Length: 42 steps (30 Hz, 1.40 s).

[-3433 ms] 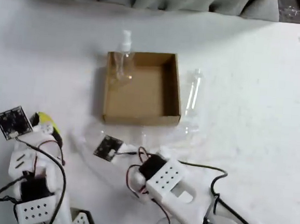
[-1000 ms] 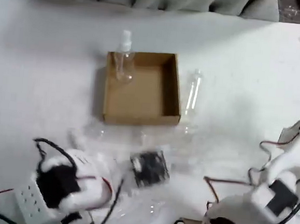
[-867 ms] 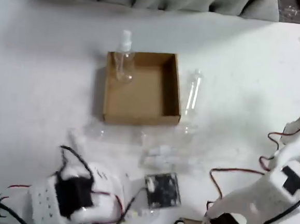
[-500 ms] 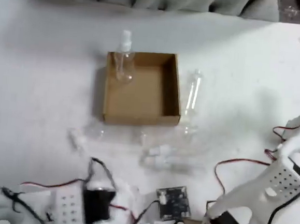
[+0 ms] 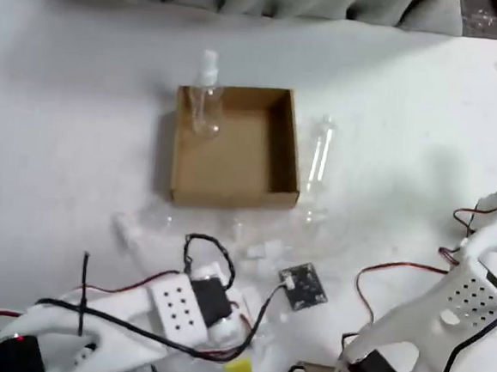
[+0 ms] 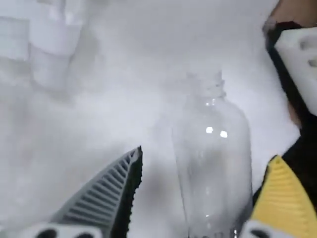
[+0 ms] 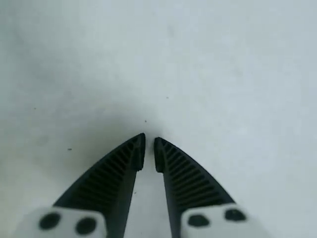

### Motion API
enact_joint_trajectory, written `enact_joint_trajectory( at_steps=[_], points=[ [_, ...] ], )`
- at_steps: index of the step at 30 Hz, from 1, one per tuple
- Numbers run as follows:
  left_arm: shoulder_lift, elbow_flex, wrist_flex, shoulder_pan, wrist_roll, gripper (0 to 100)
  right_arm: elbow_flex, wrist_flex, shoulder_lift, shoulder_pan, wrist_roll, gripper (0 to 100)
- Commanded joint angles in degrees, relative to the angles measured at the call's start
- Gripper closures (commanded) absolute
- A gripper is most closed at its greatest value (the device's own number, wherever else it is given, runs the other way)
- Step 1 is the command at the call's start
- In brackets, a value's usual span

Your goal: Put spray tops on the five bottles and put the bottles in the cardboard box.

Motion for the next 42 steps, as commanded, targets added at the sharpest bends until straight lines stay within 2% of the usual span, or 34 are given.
enact_joint_trajectory(
  at_steps=[1,11,16,22,25,28,29,31,34,42],
  points=[
    [1.5,-3.1,-3.3,-2.9,-0.8,64,-2.6,0.5,-1.5,0.4,0.0,98.1],
    [7.0,-1.5,-6.9,-2.7,-0.8,64,-2.6,0.5,-1.7,0.1,0.0,98.1],
    [8.7,2.9,-14.5,-2.5,-0.5,64,-2.6,0.5,-2.9,0.0,0.0,98.1],
    [8.3,3.5,-14.6,-2.5,-0.4,65,-2.6,0.5,-3.4,0.1,0.0,98.1],
    [8.3,3.6,-14.6,-2.4,-0.4,76,-2.6,0.6,-3.4,0.4,0.0,98.1],
    [8.2,3.6,-14.6,-2.4,-0.8,96,-2.7,1.5,-3.5,0.6,0.1,98.1],
    [8.2,3.6,-14.6,-2.4,-0.8,100,-2.8,1.8,-3.5,0.6,0.1,98.1],
    [8.2,3.6,-13.5,-2.4,-0.4,94,-3.8,2.9,-3.6,0.6,0.1,98.1],
    [8.0,3.0,-11.2,-2.4,-0.4,98,-5.5,5.1,-3.9,0.6,0.3,98.1],
    [0.4,1.3,-8.2,-3.1,-0.8,98,-11.1,11.4,-3.8,1.3,0.4,98.1]
  ],
)
